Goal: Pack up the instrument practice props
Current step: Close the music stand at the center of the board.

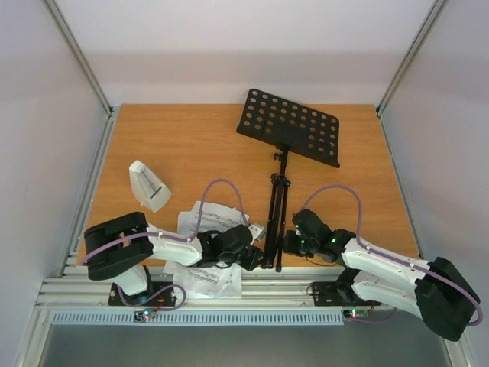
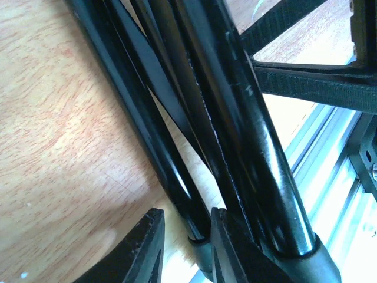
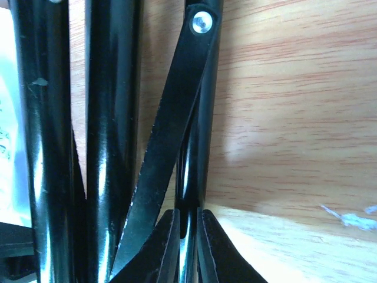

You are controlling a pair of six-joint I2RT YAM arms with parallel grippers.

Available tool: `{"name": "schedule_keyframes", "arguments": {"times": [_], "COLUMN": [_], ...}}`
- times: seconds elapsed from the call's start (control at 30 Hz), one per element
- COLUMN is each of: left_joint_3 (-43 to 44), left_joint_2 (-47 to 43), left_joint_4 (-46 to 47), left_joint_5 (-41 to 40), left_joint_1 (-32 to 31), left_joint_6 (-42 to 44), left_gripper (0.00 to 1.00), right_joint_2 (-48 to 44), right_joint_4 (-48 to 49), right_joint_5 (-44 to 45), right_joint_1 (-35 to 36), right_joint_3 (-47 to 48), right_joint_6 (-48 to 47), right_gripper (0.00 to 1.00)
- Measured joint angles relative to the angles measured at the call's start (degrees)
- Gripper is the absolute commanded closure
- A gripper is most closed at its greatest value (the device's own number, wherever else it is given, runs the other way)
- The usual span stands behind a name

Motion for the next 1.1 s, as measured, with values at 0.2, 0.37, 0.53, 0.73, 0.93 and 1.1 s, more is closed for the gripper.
{"name": "schedule_keyframes", "arguments": {"times": [0.2, 0.37, 0.53, 0.73, 0.93, 1.1], "left_joint_3": [0.00, -0.02, -0.13, -0.13, -0.17, -0.07], "left_joint_2": [0.00, 0.00, -0.11, -5.55, -15.54, -19.78], "left_joint_4": [0.07, 0.09, 0.04, -5.11, -10.47, -16.24], "left_joint_5": [0.33, 0.33, -0.09, -2.62, -5.55, -6.84], "left_joint_1": [0.04, 0.07, 0.13, 0.87, 4.09, 6.64], "left_joint_6": [0.00, -0.04, 0.22, 3.74, 7.69, 10.21], "left_gripper": [0.77, 0.77, 0.68, 0.59, 0.37, 0.16], "right_joint_2": [1.44, 1.01, -0.50, -7.74, -19.96, -24.85], "right_joint_4": [2.40, 3.48, 4.55, 0.17, -11.45, -20.28], "right_joint_5": [-0.46, -0.44, -0.42, 1.57, 7.39, 12.90], "right_joint_1": [0.50, 0.72, 0.79, 1.38, 1.46, 1.46], "right_joint_3": [-0.31, -0.96, -1.95, -2.14, -1.05, 2.43], "right_joint_6": [1.14, 1.97, 2.38, 1.95, 1.44, -1.27], "right_gripper": [0.91, 0.91, 0.88, 0.77, 0.61, 0.35]}}
